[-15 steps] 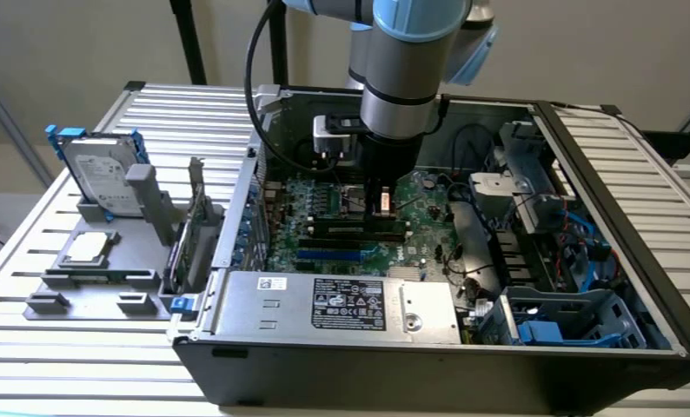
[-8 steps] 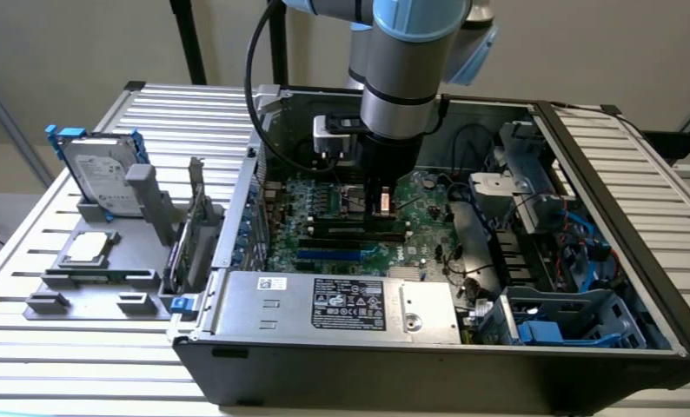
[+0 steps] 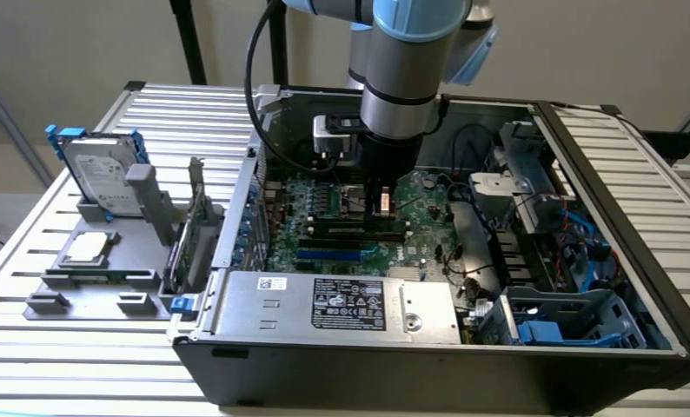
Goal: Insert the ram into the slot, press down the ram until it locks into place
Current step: 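Insert the ram into the slot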
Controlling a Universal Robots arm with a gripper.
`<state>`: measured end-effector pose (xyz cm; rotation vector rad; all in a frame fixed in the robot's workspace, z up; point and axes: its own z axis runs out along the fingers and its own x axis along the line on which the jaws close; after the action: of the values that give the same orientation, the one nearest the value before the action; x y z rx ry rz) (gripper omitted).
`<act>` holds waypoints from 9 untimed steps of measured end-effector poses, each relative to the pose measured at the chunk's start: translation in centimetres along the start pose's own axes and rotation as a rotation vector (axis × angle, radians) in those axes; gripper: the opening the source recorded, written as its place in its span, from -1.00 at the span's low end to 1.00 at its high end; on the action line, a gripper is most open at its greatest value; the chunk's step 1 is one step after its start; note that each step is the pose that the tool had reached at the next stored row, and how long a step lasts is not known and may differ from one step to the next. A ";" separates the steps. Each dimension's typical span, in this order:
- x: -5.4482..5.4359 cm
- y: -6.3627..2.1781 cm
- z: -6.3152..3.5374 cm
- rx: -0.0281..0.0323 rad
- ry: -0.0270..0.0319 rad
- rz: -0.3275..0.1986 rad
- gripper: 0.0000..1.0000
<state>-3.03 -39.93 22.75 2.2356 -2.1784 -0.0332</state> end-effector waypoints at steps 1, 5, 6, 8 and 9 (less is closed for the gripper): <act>0.0 0.00 0.00 0.0000 0.0000 0.000 -0.76; 0.0 0.00 -0.04 -0.0018 -0.0001 0.000 -0.76; 0.0 0.00 -0.07 -0.0029 0.0000 0.000 -0.76; 0.0 0.01 -0.17 -0.0044 0.0006 0.000 -0.76; 0.0 0.01 -0.23 -0.0048 0.0011 0.000 -0.76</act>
<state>-3.03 -39.94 22.98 2.2324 -2.1755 -0.0372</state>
